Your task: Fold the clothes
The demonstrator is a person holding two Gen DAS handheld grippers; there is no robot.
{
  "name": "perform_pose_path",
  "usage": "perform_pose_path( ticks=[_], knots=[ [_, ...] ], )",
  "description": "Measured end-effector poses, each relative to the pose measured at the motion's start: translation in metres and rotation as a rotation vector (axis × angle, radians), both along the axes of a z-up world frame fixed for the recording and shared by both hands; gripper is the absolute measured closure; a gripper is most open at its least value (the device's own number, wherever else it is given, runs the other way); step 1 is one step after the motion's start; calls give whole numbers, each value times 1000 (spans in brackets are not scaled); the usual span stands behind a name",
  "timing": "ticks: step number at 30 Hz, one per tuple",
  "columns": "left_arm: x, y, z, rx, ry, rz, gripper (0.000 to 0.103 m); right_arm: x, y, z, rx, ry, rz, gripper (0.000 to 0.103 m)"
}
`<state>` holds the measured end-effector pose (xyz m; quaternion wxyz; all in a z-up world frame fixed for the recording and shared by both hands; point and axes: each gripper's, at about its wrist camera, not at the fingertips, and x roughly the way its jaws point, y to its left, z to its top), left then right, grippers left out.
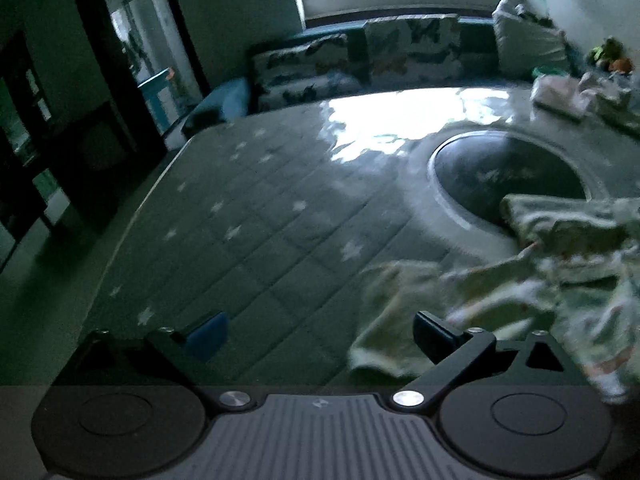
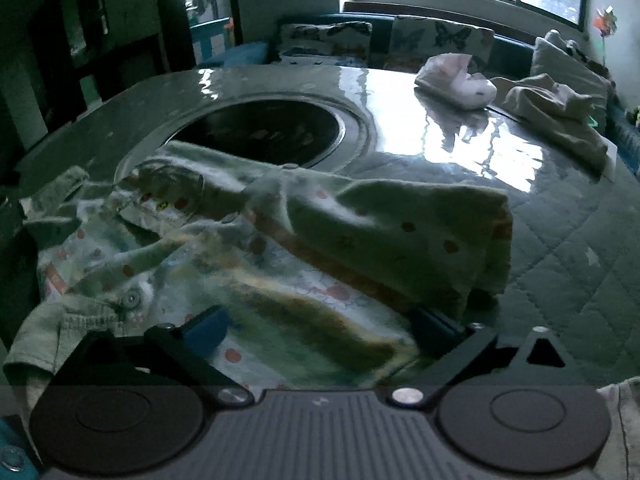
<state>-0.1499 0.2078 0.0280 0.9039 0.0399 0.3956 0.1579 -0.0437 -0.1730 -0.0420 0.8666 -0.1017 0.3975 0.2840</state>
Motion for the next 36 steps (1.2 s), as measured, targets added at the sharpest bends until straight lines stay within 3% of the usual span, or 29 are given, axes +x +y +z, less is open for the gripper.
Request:
perform_pose_path(
  ticks=[7,19,21,25,26,33,36],
  knots=[
    [27,-21,-20,-62,9,-103,17,-2,9,-3,-40,-21,2,0],
    [55,-23,-58,-99,53,-147,31,1,12,-2,-65,-4,6,0],
    [54,-20,-60,-98,46,-149,41,2,13,-2,-68,-1,5,0],
    [53,-6,-58,-89,34,-128,75,3,15,-2,-74,5,0,0],
    [52,-2,-57,-79,29,-116,78,3,16,-1,-77,7,-3,0],
    [44,44,-48,-28,-14,21,91,6,22,0,-86,12,8,0],
    [40,60,-50,-39,-17,67,92,9,27,-1,-79,14,9,0]
  ],
)
